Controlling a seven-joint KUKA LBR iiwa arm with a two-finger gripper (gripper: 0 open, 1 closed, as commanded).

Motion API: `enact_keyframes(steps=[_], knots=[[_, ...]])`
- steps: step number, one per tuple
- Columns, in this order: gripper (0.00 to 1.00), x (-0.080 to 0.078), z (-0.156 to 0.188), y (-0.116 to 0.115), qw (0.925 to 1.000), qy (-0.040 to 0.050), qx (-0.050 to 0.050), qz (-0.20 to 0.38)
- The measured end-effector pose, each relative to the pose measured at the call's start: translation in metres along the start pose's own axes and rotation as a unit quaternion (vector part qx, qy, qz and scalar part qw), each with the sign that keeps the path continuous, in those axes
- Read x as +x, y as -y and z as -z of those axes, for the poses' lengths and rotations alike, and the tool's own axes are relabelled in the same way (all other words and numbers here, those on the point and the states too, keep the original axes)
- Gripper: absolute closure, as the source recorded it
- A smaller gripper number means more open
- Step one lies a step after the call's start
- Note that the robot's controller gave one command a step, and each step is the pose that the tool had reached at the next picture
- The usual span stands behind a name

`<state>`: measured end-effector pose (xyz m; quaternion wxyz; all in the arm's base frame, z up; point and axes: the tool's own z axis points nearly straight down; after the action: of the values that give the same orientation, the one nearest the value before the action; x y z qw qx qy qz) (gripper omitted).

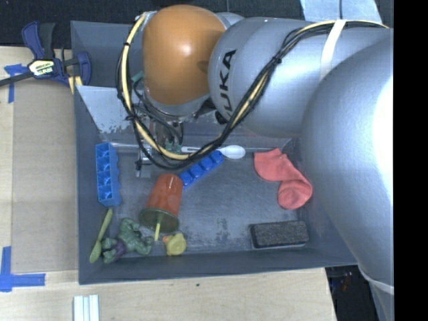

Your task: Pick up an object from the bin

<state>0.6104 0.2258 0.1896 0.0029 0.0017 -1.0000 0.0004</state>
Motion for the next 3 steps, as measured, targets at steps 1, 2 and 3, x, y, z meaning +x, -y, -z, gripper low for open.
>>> enact_keyframes(steps=[1, 2, 3], knots=[[0.00, -0.002, 0.006, 0.001, 1.0000, 0.0042, -0.001, -0.002], [0.00, 0.012, -0.063, 0.057, 0.9966, 0.0050, -0.001, 0.082], [0.00, 0.003, -0.097, 0.064, 0.9855, 0.0153, -0.002, 0.169]])
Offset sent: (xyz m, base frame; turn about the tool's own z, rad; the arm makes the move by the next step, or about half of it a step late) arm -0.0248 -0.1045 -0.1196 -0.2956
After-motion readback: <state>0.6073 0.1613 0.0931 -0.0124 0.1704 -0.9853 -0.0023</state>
